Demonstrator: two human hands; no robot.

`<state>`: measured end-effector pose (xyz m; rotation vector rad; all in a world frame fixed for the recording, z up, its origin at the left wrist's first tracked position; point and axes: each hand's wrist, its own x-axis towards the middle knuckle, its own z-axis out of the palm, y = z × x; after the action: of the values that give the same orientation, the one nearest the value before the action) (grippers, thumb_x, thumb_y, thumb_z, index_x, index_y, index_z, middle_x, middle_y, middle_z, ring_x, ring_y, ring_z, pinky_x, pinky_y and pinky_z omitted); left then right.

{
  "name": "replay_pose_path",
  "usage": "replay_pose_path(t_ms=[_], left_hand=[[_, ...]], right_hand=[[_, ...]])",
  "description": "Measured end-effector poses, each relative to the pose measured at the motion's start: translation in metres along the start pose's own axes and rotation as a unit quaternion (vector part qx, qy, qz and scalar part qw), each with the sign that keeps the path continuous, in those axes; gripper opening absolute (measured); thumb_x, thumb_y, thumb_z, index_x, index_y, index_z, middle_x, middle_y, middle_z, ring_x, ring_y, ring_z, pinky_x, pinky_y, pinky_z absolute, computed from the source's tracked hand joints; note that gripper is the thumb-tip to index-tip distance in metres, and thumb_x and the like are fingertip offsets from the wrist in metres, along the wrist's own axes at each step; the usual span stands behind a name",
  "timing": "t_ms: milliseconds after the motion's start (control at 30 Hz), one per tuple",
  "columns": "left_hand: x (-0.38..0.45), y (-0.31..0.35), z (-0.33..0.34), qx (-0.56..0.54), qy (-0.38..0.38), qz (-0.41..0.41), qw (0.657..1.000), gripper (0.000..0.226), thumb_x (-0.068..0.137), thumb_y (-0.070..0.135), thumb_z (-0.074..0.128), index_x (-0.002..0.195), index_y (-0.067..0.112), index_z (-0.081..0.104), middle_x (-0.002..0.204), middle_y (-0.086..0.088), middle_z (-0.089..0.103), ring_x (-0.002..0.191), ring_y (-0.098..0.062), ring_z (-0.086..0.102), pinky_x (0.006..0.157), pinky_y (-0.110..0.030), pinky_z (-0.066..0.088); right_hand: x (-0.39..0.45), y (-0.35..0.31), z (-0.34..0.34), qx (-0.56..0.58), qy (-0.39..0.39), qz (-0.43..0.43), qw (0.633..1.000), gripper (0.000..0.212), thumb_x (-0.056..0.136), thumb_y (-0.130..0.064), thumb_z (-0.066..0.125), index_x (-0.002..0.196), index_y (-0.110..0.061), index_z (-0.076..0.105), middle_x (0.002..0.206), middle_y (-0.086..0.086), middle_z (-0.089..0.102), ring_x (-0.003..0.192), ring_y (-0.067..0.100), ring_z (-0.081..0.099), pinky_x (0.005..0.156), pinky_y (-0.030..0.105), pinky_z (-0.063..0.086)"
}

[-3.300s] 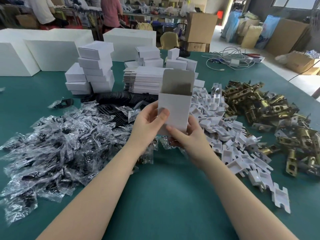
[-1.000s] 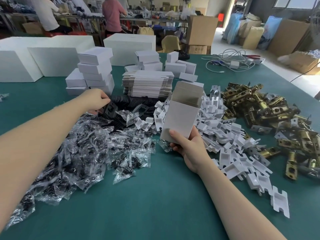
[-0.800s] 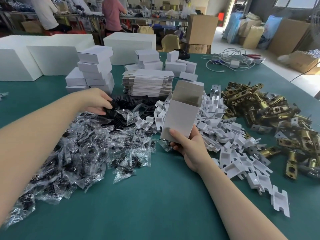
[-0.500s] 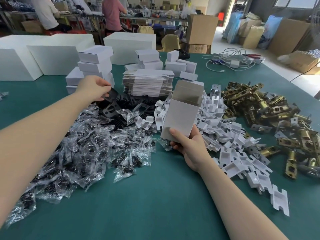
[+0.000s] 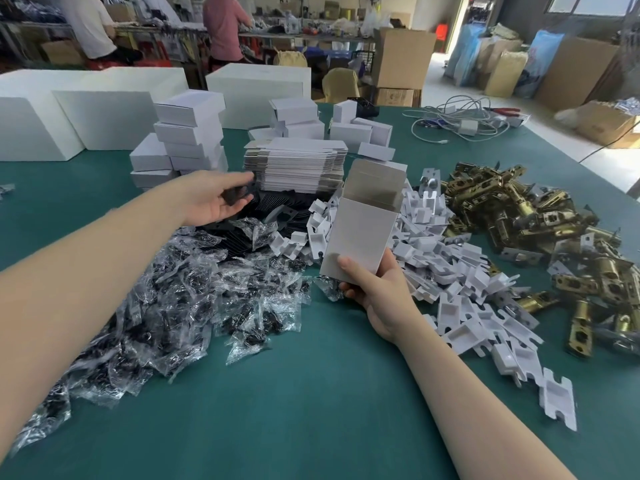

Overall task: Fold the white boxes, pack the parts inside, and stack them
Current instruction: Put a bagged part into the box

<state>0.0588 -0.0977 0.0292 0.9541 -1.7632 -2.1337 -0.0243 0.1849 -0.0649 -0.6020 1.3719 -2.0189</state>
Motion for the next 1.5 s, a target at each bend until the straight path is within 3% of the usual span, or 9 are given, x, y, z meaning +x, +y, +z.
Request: replay_pose_path(t_ms=[133, 333, 467, 600, 700, 867, 1100, 1300, 1500], left_hand=[[0.000, -0.003, 0.007, 0.057, -0.020, 0.038, 0.997, 0.048, 0.086, -0.013, 0.061, 0.125, 0.016, 0.056, 0.107, -0.005, 0.062, 0.085, -0.013, 0.062, 0.059, -0.016, 0.055], [-0.002, -0.011, 0.018, 0.140, 0.009, 0.074, 0.987, 0.059, 0.078, -0.016, 0.070, 0.127, 0.015, 0.059, 0.122, -0.008, 0.057, 0.092, -0.018, 0.063, 0.061, -0.020, 0.054], [0.000, -0.014, 0.018, 0.161, 0.016, 0.077, 0.984, 0.053, 0.077, -0.010, 0.074, 0.122, 0.016, 0.063, 0.130, -0.005, 0.055, 0.093, -0.018, 0.062, 0.064, -0.020, 0.054], [0.000, -0.014, 0.018, 0.145, 0.039, 0.060, 0.987, 0.023, 0.088, 0.022, 0.073, 0.109, 0.017, 0.066, 0.096, 0.000, 0.069, 0.073, -0.009, 0.060, 0.060, -0.021, 0.053], [0.001, -0.014, 0.014, 0.126, 0.044, 0.045, 0.990, 0.024, 0.098, 0.040, 0.057, 0.107, 0.018, 0.063, 0.089, 0.001, 0.074, 0.070, -0.010, 0.061, 0.059, -0.023, 0.050], [-0.003, -0.015, 0.014, 0.131, 0.057, 0.081, 0.986, 0.014, 0.101, 0.026, 0.055, 0.102, 0.014, 0.062, 0.091, -0.006, 0.064, 0.063, -0.009, 0.061, 0.048, -0.017, 0.048], [-0.025, 0.010, 0.031, 0.020, -0.018, 0.187, 0.982, 0.014, 0.096, 0.016, 0.061, 0.110, 0.017, 0.062, 0.099, -0.003, 0.072, 0.082, -0.014, 0.073, 0.066, -0.025, 0.059], [-0.052, 0.034, 0.081, 0.140, -0.099, 0.302, 0.938, 0.011, 0.097, 0.013, 0.059, 0.099, 0.022, 0.065, 0.081, 0.012, 0.075, 0.077, -0.006, 0.072, 0.063, -0.021, 0.056], [-0.056, 0.030, 0.107, 0.219, -0.141, 0.280, 0.924, 0.014, 0.097, 0.012, 0.060, 0.103, 0.022, 0.067, 0.088, 0.009, 0.074, 0.087, -0.011, 0.073, 0.068, -0.022, 0.057]], right_hand=[[0.001, 0.002, -0.001, -0.001, -0.002, -0.011, 1.000, 0.037, 0.084, -0.005, 0.073, 0.115, -0.020, 0.058, 0.094, -0.002, 0.070, 0.066, 0.013, 0.060, 0.059, 0.024, 0.051], [0.002, 0.005, -0.002, -0.017, -0.009, -0.028, 0.999, 0.060, 0.072, -0.012, 0.079, 0.126, 0.000, 0.054, 0.102, 0.007, 0.070, 0.080, 0.015, 0.065, 0.065, 0.025, 0.054], [0.002, 0.006, -0.003, -0.024, -0.019, -0.029, 0.999, 0.058, 0.071, -0.013, 0.080, 0.124, -0.003, 0.057, 0.101, 0.005, 0.072, 0.081, 0.013, 0.066, 0.064, 0.024, 0.053], [0.003, 0.008, -0.004, -0.013, -0.010, -0.029, 0.999, 0.035, 0.081, 0.000, 0.074, 0.110, -0.015, 0.061, 0.091, -0.001, 0.073, 0.067, 0.013, 0.062, 0.055, 0.022, 0.048], [0.003, 0.007, -0.003, -0.023, 0.003, -0.012, 1.000, 0.039, 0.079, -0.011, 0.080, 0.113, -0.018, 0.060, 0.094, 0.001, 0.072, 0.065, 0.017, 0.060, 0.053, 0.024, 0.046], [0.004, 0.009, -0.003, -0.038, 0.008, -0.005, 0.999, 0.045, 0.074, -0.026, 0.079, 0.114, -0.022, 0.059, 0.096, 0.002, 0.073, 0.054, 0.015, 0.056, 0.047, 0.022, 0.045], [0.005, 0.012, -0.004, -0.030, -0.005, -0.027, 0.999, 0.046, 0.072, -0.017, 0.081, 0.113, -0.023, 0.061, 0.095, -0.001, 0.074, 0.057, 0.011, 0.061, 0.051, 0.021, 0.049], [0.006, 0.013, -0.004, -0.044, -0.007, -0.027, 0.999, 0.048, 0.073, -0.022, 0.080, 0.116, -0.023, 0.059, 0.101, -0.001, 0.074, 0.064, 0.012, 0.062, 0.053, 0.022, 0.049], [0.005, 0.012, -0.005, -0.048, -0.014, -0.025, 0.998, 0.048, 0.073, -0.022, 0.080, 0.117, -0.022, 0.058, 0.099, 0.000, 0.074, 0.059, 0.012, 0.061, 0.052, 0.021, 0.048]])
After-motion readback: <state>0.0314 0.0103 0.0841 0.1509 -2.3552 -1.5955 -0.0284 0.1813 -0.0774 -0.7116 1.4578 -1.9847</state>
